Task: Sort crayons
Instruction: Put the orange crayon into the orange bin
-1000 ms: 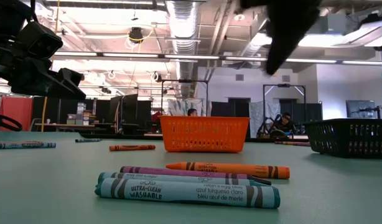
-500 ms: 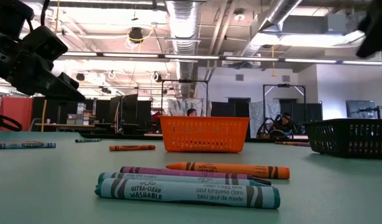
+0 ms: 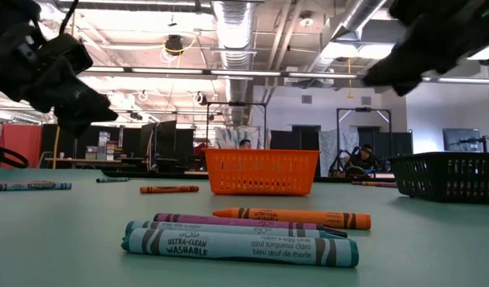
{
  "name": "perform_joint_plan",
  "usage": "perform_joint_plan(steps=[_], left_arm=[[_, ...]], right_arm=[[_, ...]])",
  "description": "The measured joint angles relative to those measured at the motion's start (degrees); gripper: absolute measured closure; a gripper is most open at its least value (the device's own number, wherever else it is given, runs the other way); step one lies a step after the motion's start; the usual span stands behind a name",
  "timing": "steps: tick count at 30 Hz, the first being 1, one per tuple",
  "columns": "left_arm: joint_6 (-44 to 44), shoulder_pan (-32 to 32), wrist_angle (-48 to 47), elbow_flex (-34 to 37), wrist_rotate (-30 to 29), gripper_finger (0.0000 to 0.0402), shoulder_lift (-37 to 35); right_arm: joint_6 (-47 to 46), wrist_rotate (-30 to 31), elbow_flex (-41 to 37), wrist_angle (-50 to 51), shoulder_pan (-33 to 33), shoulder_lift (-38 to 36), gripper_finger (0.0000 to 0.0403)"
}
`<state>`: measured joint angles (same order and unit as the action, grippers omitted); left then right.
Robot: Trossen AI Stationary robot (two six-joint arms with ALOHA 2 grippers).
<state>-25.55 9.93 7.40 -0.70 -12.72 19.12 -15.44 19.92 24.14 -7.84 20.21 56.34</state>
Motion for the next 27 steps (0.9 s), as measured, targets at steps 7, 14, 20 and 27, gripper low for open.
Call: perform_joint_plan(steps=[7, 14, 20, 27], left_arm=[[0.6, -0.6, 1.9, -4.1, -3.3, 0.0275, 1.8], [2.0, -2.0, -12.7, -22.3, -10.8, 0.0282, 17.5], [-14.1, -2.9, -40.5, -37.8, -9.5, 0.0283, 34.0], [-25.2, 0.3, -51.7, -44.6, -1.6, 0.0283, 48.7]], right_arm=[[12.5, -12.8, -7.9, -8.0, -17.8, -8.2, 0.0331], [12.5, -14.1, -17.6, -16.4, -24.6, -13.0, 0.0331], [13.0, -14.2, -21.2, -17.2, -23.1, -15.2, 0.0331], [16.8, -14.2, -21.2, -19.1, -22.9, -19.6, 0.0331]])
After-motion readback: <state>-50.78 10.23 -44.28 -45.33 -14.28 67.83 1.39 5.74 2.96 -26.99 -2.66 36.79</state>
